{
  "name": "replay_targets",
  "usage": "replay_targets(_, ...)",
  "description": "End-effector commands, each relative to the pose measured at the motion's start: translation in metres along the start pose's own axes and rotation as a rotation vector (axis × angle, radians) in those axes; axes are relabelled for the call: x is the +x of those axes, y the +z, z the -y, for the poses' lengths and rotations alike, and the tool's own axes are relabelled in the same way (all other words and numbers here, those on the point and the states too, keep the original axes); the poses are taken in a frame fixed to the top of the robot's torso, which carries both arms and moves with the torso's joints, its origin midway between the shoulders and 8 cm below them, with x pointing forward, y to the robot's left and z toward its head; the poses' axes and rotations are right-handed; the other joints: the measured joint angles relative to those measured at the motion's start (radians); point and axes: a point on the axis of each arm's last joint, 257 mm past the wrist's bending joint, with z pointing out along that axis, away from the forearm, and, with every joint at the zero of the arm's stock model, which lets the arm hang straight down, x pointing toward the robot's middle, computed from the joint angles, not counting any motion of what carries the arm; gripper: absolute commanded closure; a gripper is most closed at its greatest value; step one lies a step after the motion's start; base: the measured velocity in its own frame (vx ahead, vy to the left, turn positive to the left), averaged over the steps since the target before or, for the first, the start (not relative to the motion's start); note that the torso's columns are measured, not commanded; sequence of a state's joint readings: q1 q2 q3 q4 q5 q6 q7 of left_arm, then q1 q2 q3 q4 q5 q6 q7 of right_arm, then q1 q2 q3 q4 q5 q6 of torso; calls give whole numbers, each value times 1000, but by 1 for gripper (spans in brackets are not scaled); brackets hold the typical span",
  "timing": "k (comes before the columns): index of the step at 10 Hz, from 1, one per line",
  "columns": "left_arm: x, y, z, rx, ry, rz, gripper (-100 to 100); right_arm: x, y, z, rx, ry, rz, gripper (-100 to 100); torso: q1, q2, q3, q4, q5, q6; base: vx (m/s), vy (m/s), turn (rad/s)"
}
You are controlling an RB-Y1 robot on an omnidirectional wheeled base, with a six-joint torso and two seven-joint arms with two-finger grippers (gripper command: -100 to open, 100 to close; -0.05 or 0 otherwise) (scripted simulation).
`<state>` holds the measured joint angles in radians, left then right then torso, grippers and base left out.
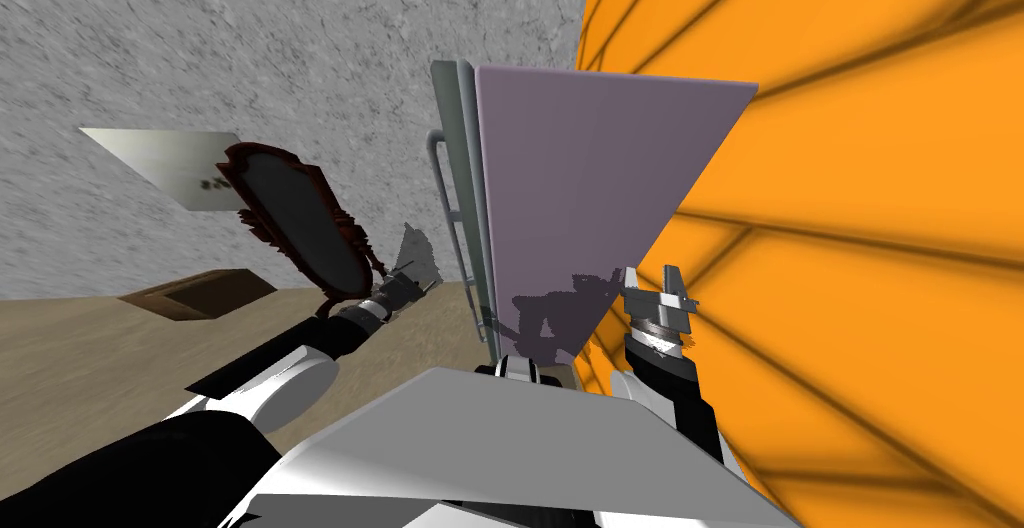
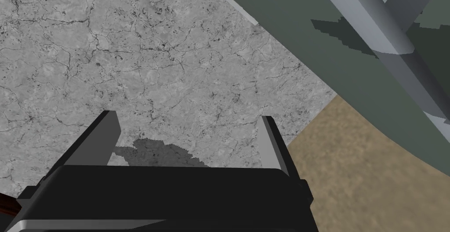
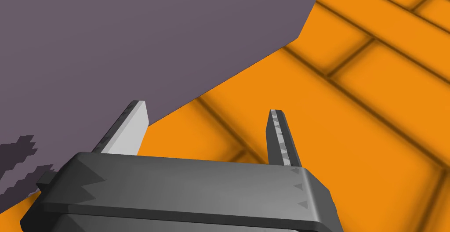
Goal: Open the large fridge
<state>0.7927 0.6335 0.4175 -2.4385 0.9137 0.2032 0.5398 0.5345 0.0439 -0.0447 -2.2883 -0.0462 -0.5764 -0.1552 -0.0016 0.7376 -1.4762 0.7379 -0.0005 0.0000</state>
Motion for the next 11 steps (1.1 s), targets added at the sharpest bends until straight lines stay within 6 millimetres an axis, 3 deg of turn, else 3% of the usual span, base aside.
replay_targets(1, 0, 0, 0, 0, 0, 0, -100, 0, 0, 0, 0, 0, 0, 0, 0, 0, 0, 0, 0, 0, -3, 7, -18)
replay_targets(4, 5, -1, -2, -23, -10, -6, -100, 0, 0, 0, 0, 0, 0, 0, 1, 0, 0, 0, 0, 0, 5, -33, 29)
replay_targets(7, 32, -4, -7, -77, -25, -47, -100, 0, 0, 0, 0, 0, 0, 0, 1, 0, 0, 0, 0, 0, 16, -72, 107)
replay_targets(11, 32, -4, -7, -77, -25, -47, -100, 0, 0, 0, 0, 0, 0, 0, 3, 1, 1, 0, 1, 0, 0, -5, -1)
